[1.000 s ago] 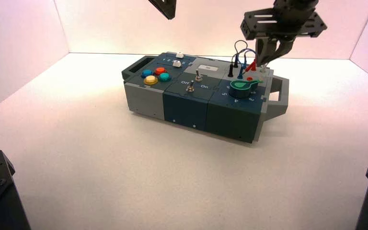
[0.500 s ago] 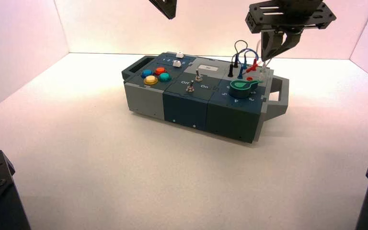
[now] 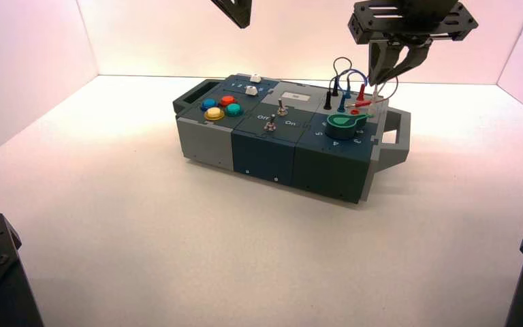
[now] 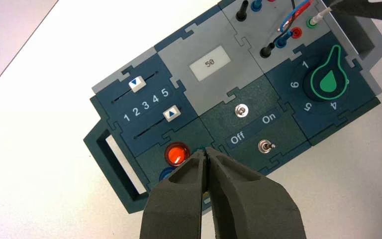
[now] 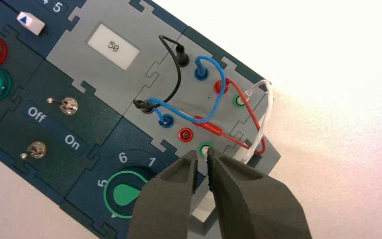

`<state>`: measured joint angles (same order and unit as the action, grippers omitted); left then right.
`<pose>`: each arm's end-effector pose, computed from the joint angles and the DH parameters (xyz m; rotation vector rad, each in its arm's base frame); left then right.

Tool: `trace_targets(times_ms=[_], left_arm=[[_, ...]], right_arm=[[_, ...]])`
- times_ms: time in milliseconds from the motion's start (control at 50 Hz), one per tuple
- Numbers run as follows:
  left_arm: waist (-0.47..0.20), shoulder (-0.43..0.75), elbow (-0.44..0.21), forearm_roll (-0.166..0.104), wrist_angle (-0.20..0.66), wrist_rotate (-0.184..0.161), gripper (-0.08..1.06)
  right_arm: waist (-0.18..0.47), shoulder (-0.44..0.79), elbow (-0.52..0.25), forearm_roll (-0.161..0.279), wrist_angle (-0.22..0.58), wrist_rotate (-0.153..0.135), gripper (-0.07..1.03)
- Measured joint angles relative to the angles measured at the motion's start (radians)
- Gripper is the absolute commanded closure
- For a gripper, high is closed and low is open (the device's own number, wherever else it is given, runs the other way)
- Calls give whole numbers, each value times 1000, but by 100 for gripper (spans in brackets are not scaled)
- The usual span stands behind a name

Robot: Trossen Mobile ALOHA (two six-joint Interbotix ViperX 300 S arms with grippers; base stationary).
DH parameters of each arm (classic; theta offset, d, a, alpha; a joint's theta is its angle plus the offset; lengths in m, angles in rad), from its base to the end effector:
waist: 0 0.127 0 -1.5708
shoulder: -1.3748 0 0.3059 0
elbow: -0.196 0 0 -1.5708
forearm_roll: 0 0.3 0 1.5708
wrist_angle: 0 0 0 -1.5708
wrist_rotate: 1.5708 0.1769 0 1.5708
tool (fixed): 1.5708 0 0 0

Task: Insert the red wire.

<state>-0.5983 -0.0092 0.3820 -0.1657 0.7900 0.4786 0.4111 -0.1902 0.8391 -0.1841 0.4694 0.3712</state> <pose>0.3246 -0.2464 0.1575 0.5882 1.0260 -0.8396 0.2982 0.1140 0.0936 -0.0883 1.1031 0.1798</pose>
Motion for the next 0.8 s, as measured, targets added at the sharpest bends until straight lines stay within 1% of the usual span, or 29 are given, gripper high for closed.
trace_targets(times_ms=[260,340,440,540,660,800], left_arm=[[0,0,0,0,-5,3,101],[0,0,0,0,-6,5,101],[0,0,0,0,-9,5,101],[0,0,0,0,-12,3,101],[-2,0,0,2,-14,3,101],[-9,0,0,0,-17,3,101]], right_arm=[[0,-32,17,5,18,0,81],[0,-52,12,-8,37,0,81],[-15,-86,0,-35,63,0,81],[-31,-121,-11,-48,71,0,81],[-35,-153,-25,-51,74,0,80],[-35,-152,-38,-51,67,0,78]])
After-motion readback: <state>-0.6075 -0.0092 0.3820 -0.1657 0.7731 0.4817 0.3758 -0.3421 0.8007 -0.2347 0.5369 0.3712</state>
